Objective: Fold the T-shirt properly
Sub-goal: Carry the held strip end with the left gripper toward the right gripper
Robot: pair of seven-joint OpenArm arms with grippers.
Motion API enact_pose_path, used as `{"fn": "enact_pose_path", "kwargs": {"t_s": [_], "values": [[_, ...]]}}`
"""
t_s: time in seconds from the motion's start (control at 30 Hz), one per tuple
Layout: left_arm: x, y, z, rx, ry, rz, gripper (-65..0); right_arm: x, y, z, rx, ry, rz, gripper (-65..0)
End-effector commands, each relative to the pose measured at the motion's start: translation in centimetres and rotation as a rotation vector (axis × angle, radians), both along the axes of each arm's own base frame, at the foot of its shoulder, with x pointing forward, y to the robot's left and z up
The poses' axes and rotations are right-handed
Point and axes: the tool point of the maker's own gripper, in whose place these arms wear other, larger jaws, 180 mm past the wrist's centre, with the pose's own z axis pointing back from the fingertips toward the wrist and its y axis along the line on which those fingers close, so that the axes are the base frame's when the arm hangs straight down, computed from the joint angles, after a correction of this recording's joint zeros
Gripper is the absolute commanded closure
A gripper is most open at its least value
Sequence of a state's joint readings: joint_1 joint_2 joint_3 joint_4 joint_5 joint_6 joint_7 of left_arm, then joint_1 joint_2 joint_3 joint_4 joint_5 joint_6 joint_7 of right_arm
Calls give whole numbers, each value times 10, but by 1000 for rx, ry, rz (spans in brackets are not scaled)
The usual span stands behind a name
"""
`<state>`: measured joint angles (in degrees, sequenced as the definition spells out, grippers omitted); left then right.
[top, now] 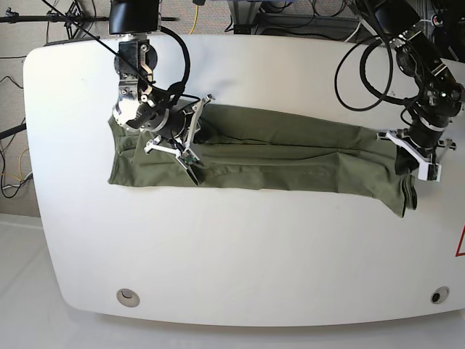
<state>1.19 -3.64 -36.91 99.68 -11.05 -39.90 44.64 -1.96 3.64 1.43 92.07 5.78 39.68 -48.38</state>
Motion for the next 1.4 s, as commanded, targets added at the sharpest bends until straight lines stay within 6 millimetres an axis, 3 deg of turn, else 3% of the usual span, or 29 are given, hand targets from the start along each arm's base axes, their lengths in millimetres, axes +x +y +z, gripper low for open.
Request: {"fn": "enact_pose_path", "kwargs": {"t_s": [0.0, 0.1, 0.43, 0.77, 0.93, 1.03, 1.37], "values": [[10, -12, 19, -9, -72, -33, -13, 11, 3, 12, 23, -47, 3, -11], [7, -37, 7, -31, -29, -71, -19, 9, 1, 10, 16, -38, 1, -9], [9, -77, -6, -76, 17, -139, -23, 8, 2, 8, 18, -34, 4, -9], [15, -106, 1, -108, -5, -182, -23, 7, 0, 6, 14, -28, 1, -10], [20, -149, 12, -153, -35, -255, -23, 4, 0, 3, 6, -13, 1, -10], [22, -163, 18, -149, -51, -297, -21, 3, 0, 1, 7, -8, 2, -10], [25, -188, 17, -213, -80, -359, -22, 4, 1, 4, 6, -13, 2, -6]]}}
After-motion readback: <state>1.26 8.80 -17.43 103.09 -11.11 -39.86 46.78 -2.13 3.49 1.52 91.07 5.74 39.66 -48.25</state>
